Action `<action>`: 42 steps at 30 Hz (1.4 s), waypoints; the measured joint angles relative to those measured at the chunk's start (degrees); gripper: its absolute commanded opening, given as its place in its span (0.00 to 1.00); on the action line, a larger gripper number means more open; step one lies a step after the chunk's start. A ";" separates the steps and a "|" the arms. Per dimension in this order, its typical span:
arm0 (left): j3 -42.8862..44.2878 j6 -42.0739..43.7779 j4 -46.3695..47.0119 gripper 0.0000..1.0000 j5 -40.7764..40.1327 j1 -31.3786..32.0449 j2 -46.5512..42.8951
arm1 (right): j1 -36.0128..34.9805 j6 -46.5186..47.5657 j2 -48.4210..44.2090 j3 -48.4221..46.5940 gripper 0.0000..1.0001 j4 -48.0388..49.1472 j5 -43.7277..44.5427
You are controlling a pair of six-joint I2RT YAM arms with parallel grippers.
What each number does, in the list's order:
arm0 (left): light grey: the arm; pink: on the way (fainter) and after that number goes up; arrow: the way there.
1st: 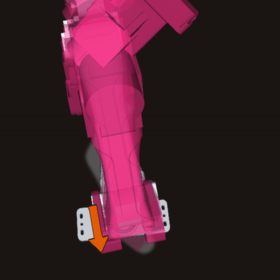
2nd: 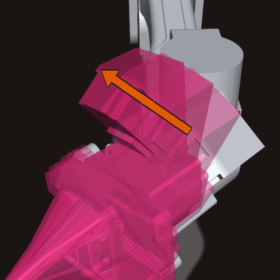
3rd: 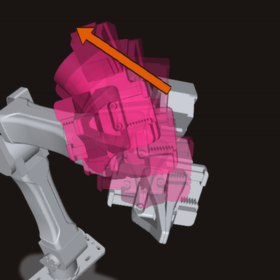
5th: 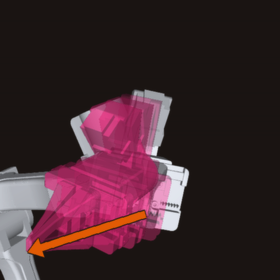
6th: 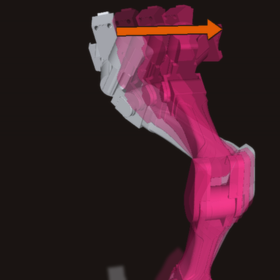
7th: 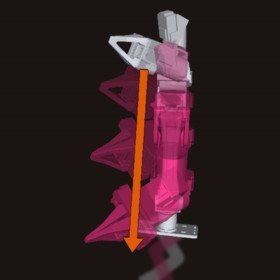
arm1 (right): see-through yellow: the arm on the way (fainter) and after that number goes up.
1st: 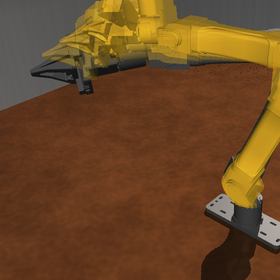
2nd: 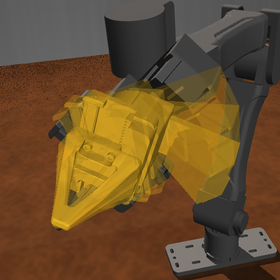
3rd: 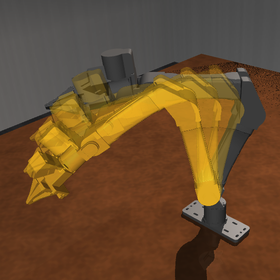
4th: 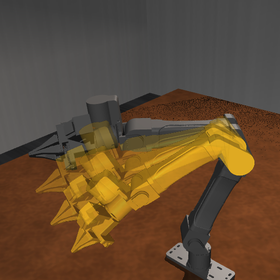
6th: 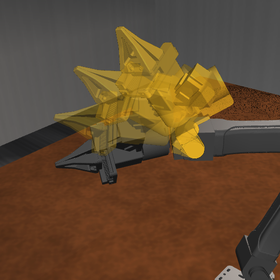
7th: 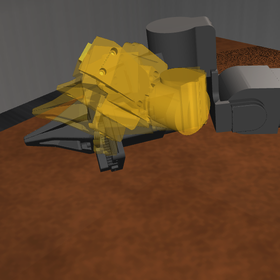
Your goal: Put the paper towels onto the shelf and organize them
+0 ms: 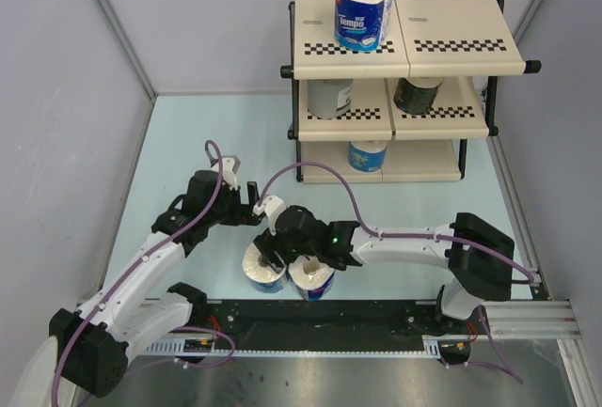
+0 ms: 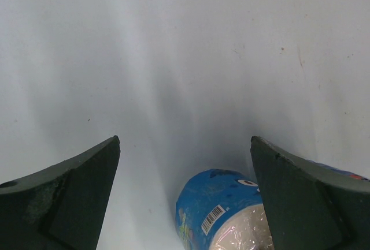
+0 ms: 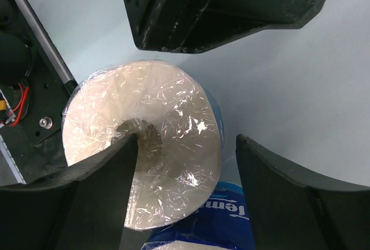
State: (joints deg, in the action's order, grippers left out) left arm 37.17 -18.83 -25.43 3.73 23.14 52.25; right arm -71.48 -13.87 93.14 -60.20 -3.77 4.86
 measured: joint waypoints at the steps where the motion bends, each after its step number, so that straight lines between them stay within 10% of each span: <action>1: 0.00 0.00 0.00 1.00 0.00 0.00 0.00 | -0.17 -0.04 0.46 -0.35 0.69 -0.33 0.22; 13: 0.00 -0.02 -1.09 1.00 -0.42 0.00 -0.57 | -0.94 -0.63 2.43 -2.23 0.24 -1.70 2.29; 27: 0.00 -0.20 -1.66 1.00 -2.19 0.00 -1.07 | 2.25 -1.81 -5.07 -2.25 0.18 -5.27 7.06; 42: 0.04 -0.61 -2.19 1.00 -5.01 0.07 -1.68 | 23.39 -11.21 -20.74 5.22 0.14 -13.77 20.39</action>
State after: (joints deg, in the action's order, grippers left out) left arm 37.21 -19.44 -27.62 -1.28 23.20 50.57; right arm -48.10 -25.08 72.40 -54.98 -17.54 25.26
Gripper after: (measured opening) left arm 0.996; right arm 0.466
